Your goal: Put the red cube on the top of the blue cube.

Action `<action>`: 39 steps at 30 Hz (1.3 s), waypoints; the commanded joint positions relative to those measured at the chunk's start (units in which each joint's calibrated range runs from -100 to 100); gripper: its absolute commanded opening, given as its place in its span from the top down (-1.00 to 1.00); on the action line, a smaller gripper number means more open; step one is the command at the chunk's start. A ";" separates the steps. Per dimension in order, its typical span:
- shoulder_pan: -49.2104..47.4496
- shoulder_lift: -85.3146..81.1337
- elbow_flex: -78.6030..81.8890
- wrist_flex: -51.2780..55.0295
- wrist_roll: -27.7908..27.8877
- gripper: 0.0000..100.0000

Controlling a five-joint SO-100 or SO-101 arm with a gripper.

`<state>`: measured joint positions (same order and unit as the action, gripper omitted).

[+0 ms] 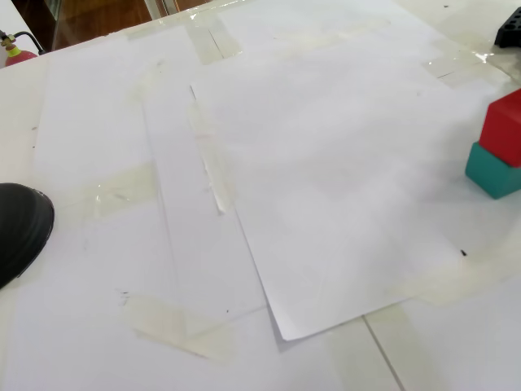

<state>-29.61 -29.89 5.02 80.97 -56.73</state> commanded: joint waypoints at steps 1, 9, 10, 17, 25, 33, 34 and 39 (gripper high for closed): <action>7.58 -6.85 -3.88 2.81 7.42 0.78; 22.26 -19.72 6.74 -0.37 19.05 0.86; 23.62 -20.92 8.19 -0.94 20.17 0.88; 27.18 -15.52 4.29 1.18 25.35 0.95; 29.61 -12.60 4.74 0.52 28.52 0.99; 29.83 -12.68 11.37 -5.10 27.79 0.99; 29.83 -12.68 11.37 -5.26 27.69 0.99; 29.30 -13.03 11.55 -5.59 26.91 0.99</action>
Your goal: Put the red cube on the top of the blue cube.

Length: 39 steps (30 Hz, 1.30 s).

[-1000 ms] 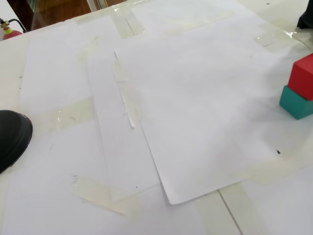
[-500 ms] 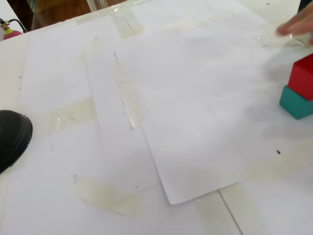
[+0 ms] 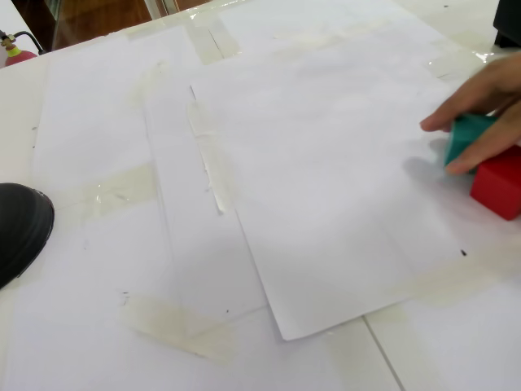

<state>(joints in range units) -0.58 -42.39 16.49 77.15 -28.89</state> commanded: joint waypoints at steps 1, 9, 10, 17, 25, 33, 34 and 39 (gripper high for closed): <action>0.21 -0.62 0.17 -1.77 -1.03 0.99; 0.89 -1.99 1.80 -2.91 -1.51 0.99; 0.96 -2.08 1.80 -2.91 -1.56 0.99; 0.21 -2.25 1.62 -2.83 -2.49 0.99; 0.21 -3.97 5.70 -4.13 -3.37 0.99; -1.16 -6.37 12.60 -4.30 -6.01 0.99; -1.16 -6.54 12.97 -3.32 -6.74 0.99; -2.06 -7.40 13.51 2.23 -10.60 1.00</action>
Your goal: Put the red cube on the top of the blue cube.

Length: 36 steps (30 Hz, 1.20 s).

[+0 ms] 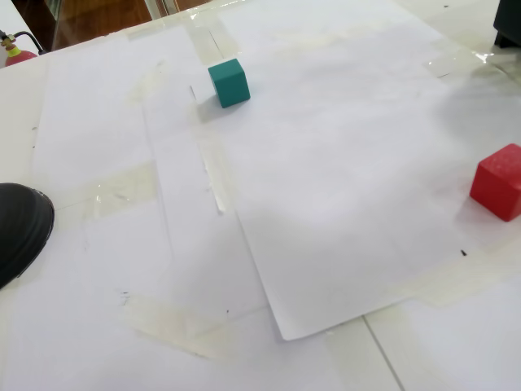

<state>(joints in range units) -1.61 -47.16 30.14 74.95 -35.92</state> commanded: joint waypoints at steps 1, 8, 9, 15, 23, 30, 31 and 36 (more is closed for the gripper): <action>-1.72 -3.06 -0.04 5.48 -4.64 1.00; -13.15 -12.41 0.14 11.52 -13.97 1.00; -14.82 -13.61 0.14 11.92 -14.85 1.00; -23.52 -9.58 -4.58 12.58 -17.00 1.00; -33.44 2.69 -10.39 10.21 -19.54 1.00; -37.60 9.05 -6.13 5.81 -21.88 1.00; -37.76 9.91 -4.67 3.93 -21.98 1.00; -38.13 14.97 1.04 -1.61 -25.35 1.00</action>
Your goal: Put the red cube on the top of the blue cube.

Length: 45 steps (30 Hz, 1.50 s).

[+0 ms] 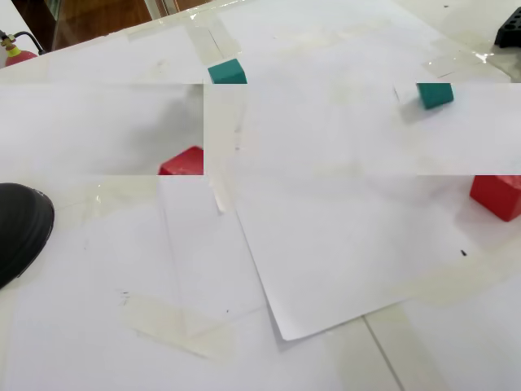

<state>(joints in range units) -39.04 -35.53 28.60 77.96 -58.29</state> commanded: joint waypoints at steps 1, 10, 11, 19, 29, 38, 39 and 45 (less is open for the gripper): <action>-0.63 3.86 2.94 -4.62 -3.61 1.00; 2.62 6.69 6.12 -6.25 -6.40 1.00; 2.77 7.63 5.94 -6.90 -6.40 1.00; 3.38 15.10 2.49 -9.27 -6.40 0.99; 3.83 15.62 1.22 -9.67 -6.35 0.66; 2.70 16.56 0.31 -13.91 -6.40 0.51; 2.55 16.65 0.31 -14.00 -6.40 0.50; 1.03 17.76 1.04 -14.89 -6.45 0.48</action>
<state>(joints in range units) -36.70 -18.18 33.21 64.46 -64.30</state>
